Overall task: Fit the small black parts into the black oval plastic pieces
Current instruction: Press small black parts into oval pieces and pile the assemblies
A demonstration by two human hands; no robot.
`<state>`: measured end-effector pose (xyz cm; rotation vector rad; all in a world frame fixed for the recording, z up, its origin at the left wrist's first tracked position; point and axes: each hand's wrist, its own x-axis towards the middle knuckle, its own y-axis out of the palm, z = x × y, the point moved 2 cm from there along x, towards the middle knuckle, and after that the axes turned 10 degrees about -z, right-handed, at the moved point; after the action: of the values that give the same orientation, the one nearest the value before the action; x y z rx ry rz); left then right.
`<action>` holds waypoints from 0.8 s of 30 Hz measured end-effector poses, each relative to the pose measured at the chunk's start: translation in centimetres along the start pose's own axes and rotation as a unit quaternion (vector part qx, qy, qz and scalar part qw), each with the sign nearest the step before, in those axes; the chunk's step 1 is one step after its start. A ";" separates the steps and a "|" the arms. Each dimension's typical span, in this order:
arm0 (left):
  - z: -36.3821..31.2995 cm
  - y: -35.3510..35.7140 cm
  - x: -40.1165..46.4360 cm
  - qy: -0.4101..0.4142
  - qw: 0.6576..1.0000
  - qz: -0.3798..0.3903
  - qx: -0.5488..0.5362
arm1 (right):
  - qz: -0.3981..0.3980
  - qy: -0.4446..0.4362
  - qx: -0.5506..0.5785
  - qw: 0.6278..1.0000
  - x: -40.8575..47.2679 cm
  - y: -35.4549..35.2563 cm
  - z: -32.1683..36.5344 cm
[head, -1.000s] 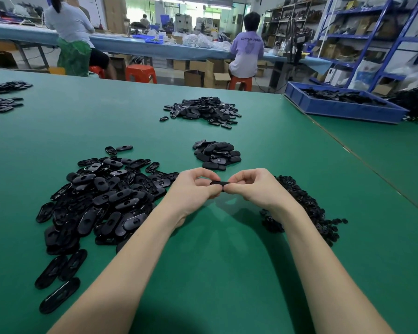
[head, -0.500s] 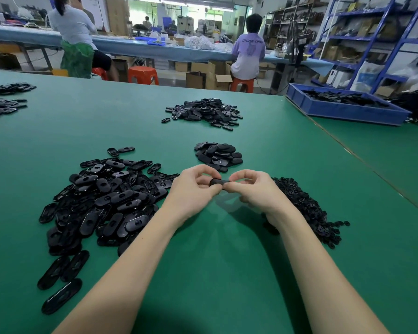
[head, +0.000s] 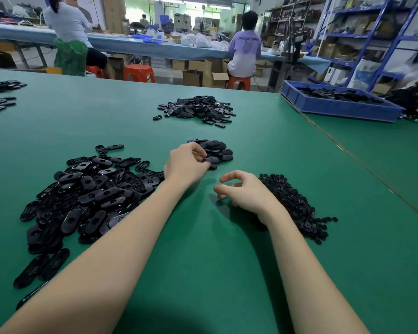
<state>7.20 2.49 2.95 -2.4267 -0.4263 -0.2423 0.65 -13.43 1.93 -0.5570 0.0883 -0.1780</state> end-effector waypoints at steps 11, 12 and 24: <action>-0.3 1.3 0.3 0.080 0.990 -0.055 0.104 | -0.005 -0.012 -0.058 0.998 0.3 0.3 -0.5; -0.2 0.9 -0.2 0.089 0.990 -0.060 0.096 | -0.009 -0.012 -0.076 0.997 0.3 0.3 -0.4; 3.7 -7.8 -2.5 0.106 0.988 0.009 0.109 | -0.027 -0.025 -0.231 0.972 -0.5 1.3 1.0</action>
<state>2.25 9.96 3.91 -2.1635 -0.3181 -0.4187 0.52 -11.76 2.08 -1.0297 0.0659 -0.1978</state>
